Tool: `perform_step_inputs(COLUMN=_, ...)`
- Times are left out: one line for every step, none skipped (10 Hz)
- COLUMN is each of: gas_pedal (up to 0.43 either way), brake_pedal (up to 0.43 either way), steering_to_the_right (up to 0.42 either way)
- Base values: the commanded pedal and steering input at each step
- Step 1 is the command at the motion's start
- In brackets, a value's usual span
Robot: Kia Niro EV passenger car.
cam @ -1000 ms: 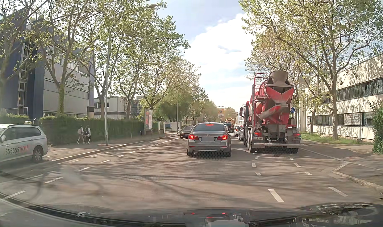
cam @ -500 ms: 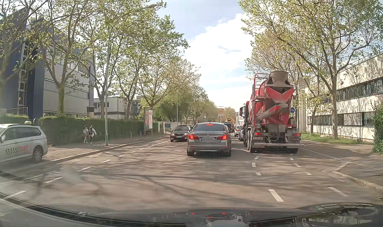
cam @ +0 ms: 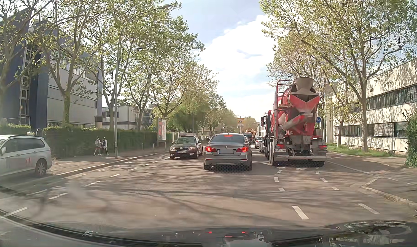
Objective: Follow the waypoints while adhering to traffic rules and regulations
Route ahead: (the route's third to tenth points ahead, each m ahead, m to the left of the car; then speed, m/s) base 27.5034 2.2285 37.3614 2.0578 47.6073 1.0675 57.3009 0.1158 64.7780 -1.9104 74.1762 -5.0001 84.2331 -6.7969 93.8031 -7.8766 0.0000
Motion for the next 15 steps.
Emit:
perform_step_inputs(gas_pedal=0.000, brake_pedal=0.220, steering_to_the_right=0.035)
perform_step_inputs(gas_pedal=0.000, brake_pedal=0.220, steering_to_the_right=0.035)
perform_step_inputs(gas_pedal=0.000, brake_pedal=0.213, steering_to_the_right=0.035)
perform_step_inputs(gas_pedal=0.000, brake_pedal=0.220, steering_to_the_right=0.035)
perform_step_inputs(gas_pedal=0.000, brake_pedal=0.220, steering_to_the_right=0.035)
perform_step_inputs(gas_pedal=0.000, brake_pedal=0.220, steering_to_the_right=0.035)
perform_step_inputs(gas_pedal=0.000, brake_pedal=0.213, steering_to_the_right=0.035)
perform_step_inputs(gas_pedal=0.000, brake_pedal=0.220, steering_to_the_right=0.035)
perform_step_inputs(gas_pedal=0.000, brake_pedal=0.220, steering_to_the_right=0.035)
perform_step_inputs(gas_pedal=0.000, brake_pedal=0.220, steering_to_the_right=0.035)
perform_step_inputs(gas_pedal=0.000, brake_pedal=0.213, steering_to_the_right=0.035)
perform_step_inputs(gas_pedal=0.000, brake_pedal=0.220, steering_to_the_right=0.035)
perform_step_inputs(gas_pedal=0.000, brake_pedal=0.220, steering_to_the_right=0.035)
perform_step_inputs(gas_pedal=0.000, brake_pedal=0.220, steering_to_the_right=0.035)
perform_step_inputs(gas_pedal=0.000, brake_pedal=0.220, steering_to_the_right=0.035)
